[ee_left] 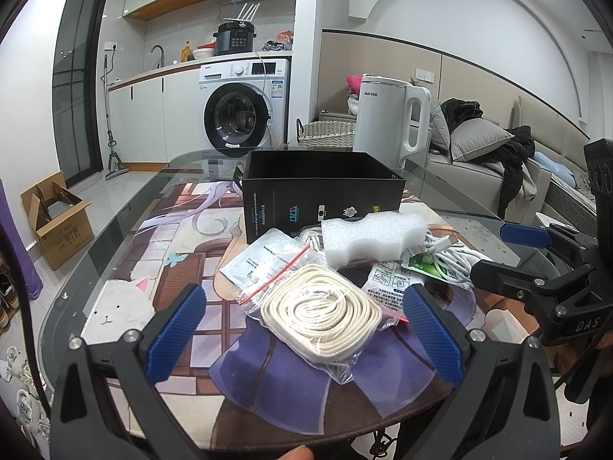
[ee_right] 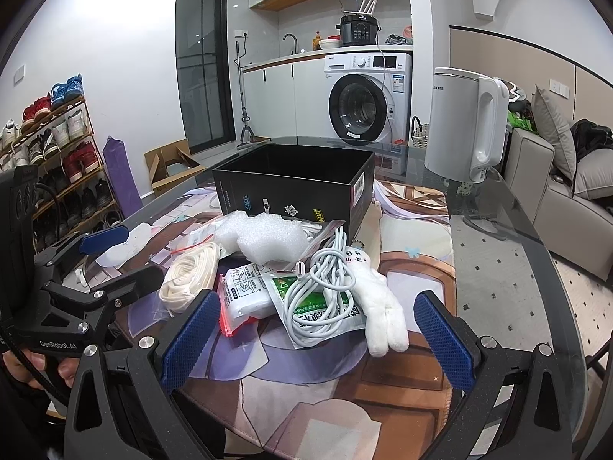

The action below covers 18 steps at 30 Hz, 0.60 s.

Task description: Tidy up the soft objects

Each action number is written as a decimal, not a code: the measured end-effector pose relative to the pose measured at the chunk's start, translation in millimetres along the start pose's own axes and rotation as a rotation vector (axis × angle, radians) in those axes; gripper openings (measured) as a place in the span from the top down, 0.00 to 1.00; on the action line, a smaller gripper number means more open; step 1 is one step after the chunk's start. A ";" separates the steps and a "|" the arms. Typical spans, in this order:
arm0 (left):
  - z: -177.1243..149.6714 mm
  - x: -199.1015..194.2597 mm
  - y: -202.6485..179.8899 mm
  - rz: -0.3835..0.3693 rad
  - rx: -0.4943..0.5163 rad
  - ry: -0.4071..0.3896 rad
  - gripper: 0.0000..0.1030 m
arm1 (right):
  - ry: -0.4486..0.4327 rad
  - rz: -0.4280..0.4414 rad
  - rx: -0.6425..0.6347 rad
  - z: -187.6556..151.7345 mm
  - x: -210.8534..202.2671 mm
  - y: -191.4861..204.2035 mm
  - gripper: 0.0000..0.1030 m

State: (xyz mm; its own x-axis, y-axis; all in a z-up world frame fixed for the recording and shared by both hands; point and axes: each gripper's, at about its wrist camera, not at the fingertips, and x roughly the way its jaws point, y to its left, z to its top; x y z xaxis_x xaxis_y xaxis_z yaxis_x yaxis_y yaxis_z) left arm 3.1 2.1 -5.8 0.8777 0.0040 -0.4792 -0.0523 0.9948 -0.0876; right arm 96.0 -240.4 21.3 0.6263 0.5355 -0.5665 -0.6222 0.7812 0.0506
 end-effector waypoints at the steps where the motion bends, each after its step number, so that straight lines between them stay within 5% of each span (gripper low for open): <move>1: -0.1 0.0 0.1 0.000 0.000 -0.001 0.00 | -0.001 0.000 0.000 -0.1 0.3 0.1 0.00; 18: -1.5 1.7 1.1 0.001 0.002 0.003 0.00 | 0.001 -0.003 0.002 -2.7 0.1 -2.6 0.00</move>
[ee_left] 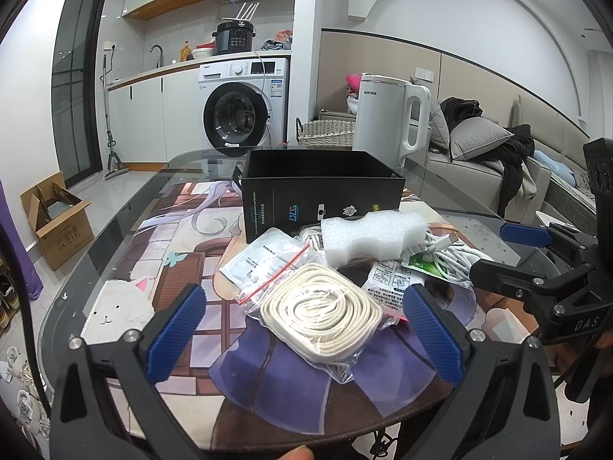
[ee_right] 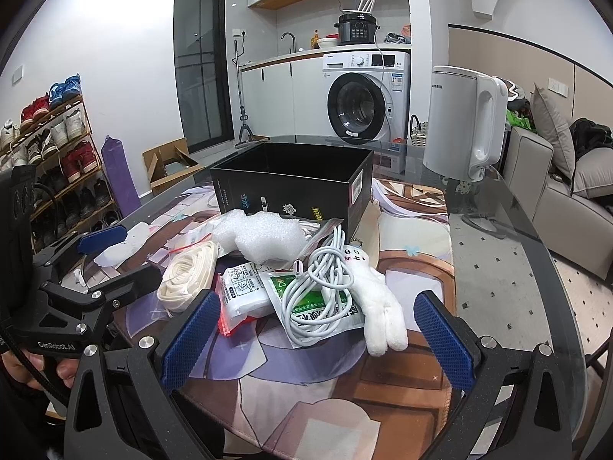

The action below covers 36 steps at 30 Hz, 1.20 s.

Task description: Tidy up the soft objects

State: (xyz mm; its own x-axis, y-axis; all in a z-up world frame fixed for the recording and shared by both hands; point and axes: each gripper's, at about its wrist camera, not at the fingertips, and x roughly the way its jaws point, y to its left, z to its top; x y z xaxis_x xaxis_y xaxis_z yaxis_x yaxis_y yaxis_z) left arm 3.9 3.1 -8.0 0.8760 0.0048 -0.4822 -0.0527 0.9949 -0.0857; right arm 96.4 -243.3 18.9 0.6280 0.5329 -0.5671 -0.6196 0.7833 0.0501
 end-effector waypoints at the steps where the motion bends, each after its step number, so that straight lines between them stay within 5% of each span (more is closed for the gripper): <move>1: -0.2 0.3 0.3 0.000 0.000 0.000 0.00 | 0.000 0.000 0.000 -0.1 -0.1 -0.3 0.00; 21: 4.8 15.2 3.0 0.009 0.027 0.055 0.00 | 0.074 -0.023 0.073 1.8 6.6 -31.8 0.00; 36: 13.6 33.7 2.8 -0.016 0.025 0.121 0.00 | 0.099 -0.136 0.036 17.5 16.4 -70.1 0.00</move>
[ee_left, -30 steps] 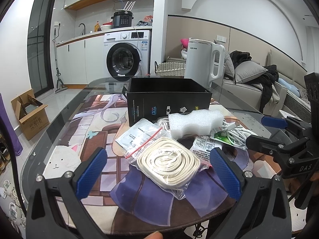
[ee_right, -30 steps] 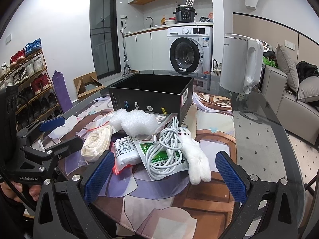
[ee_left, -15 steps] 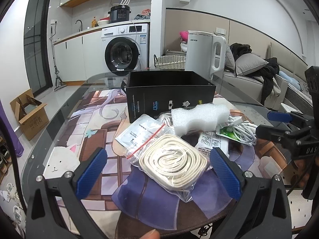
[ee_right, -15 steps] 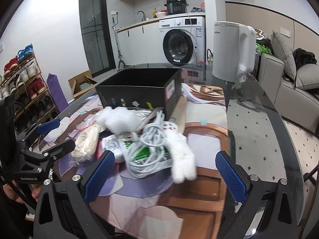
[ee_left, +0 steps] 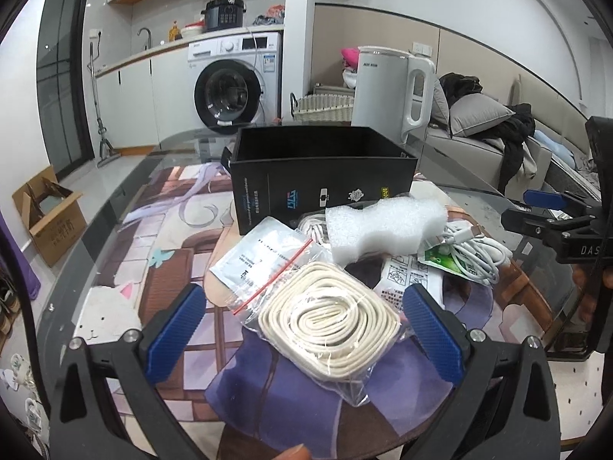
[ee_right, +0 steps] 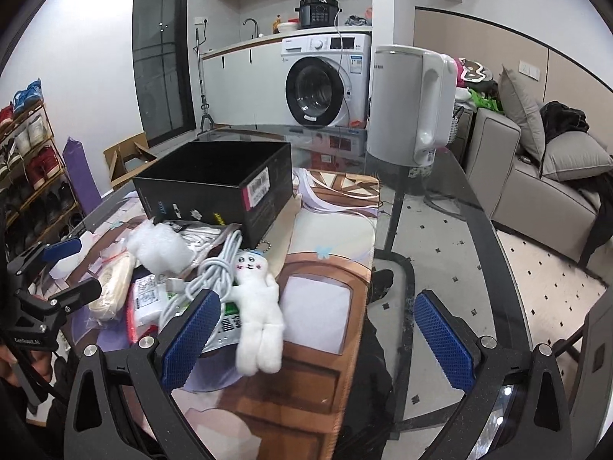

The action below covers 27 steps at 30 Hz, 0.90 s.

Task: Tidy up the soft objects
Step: 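Reach the right gripper to the white plush doll and close on it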

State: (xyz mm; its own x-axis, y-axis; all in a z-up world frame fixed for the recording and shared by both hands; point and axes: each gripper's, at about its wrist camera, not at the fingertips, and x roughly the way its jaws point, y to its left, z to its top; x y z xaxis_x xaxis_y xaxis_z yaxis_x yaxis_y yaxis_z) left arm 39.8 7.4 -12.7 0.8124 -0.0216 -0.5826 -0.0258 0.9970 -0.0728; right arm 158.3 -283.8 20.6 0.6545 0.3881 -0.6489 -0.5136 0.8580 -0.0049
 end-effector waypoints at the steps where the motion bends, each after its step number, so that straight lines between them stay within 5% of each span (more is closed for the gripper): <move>1: 0.8 2.9 0.4 0.002 0.000 0.005 0.00 | 0.011 -0.005 -0.015 0.6 4.0 -0.2 0.00; 20: 5.0 26.3 4.4 -0.053 0.001 0.119 0.00 | 0.204 0.126 -0.155 1.2 57.2 18.2 0.00; 27: 4.2 29.0 3.4 -0.055 0.009 0.134 0.00 | 0.200 0.144 -0.132 2.3 59.5 18.4 0.02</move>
State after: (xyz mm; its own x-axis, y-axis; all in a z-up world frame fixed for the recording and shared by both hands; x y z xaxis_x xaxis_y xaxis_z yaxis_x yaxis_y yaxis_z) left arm 65.7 10.5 -26.5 0.7272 -0.0851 -0.6811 0.0221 0.9947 -0.1007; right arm 189.2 -244.1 -16.4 0.4539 0.4175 -0.7872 -0.6696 0.7427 0.0078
